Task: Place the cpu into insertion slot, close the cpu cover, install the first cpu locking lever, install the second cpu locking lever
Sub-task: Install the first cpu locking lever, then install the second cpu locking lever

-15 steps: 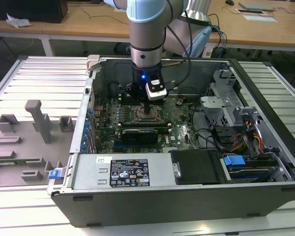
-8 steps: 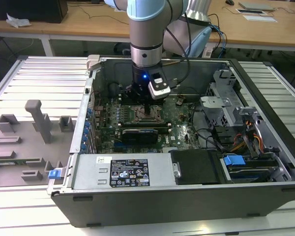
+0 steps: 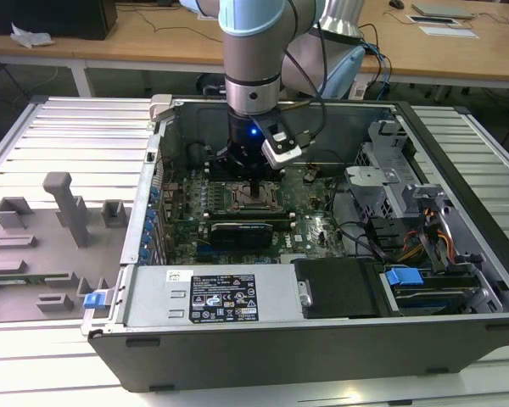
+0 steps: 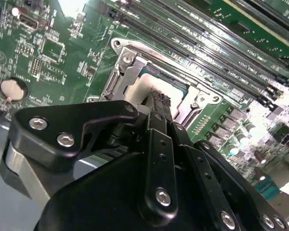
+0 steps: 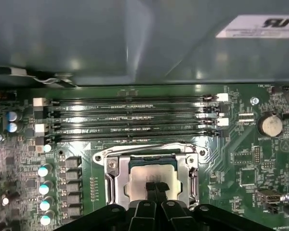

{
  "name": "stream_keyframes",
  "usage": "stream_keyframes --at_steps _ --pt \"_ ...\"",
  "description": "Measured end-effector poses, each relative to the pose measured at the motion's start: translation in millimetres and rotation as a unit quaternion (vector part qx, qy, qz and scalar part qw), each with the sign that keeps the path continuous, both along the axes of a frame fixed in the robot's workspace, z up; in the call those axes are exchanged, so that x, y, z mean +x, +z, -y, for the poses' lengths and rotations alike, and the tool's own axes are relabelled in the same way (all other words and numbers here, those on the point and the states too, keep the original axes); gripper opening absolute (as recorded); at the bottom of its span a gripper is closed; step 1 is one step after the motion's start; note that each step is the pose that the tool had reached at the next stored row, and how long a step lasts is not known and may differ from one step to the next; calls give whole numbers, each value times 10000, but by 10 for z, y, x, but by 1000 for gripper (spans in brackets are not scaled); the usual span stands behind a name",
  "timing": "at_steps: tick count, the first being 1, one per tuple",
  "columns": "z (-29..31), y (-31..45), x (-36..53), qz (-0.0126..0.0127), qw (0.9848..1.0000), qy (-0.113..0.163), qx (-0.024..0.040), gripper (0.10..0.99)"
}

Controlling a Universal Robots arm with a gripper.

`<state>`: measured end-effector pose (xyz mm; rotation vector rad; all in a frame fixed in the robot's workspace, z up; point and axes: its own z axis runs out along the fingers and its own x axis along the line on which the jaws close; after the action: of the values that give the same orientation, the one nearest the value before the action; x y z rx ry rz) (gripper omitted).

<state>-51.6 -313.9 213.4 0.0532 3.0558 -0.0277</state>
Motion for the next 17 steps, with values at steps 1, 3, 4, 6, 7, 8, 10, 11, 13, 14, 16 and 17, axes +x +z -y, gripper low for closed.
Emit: stream_keyframes --at_steps 1,3,4,6,7,8,10,11,13,14,16,17 --pt "0 26 0 0 10000 11 0 106" --pt "0 87 0 0 10000 21 0 106" --pt "0 178 0 0 10000 25 0 106" --pt "0 191 1 0 10000 26 1 106" --pt "0 191 0 1 10000 26 1 106" --pt "0 192 0 0 10000 26 0 106" --pt "0 192 0 0 10000 26 0 106" --pt "0 192 0 0 10000 26 0 106" --pt "0 193 0 0 10000 26 0 106" --pt "0 193 0 0 10000 25 0 106" --pt "0 194 0 0 10000 26 0 106" --pt "0 194 0 0 10000 26 0 106"
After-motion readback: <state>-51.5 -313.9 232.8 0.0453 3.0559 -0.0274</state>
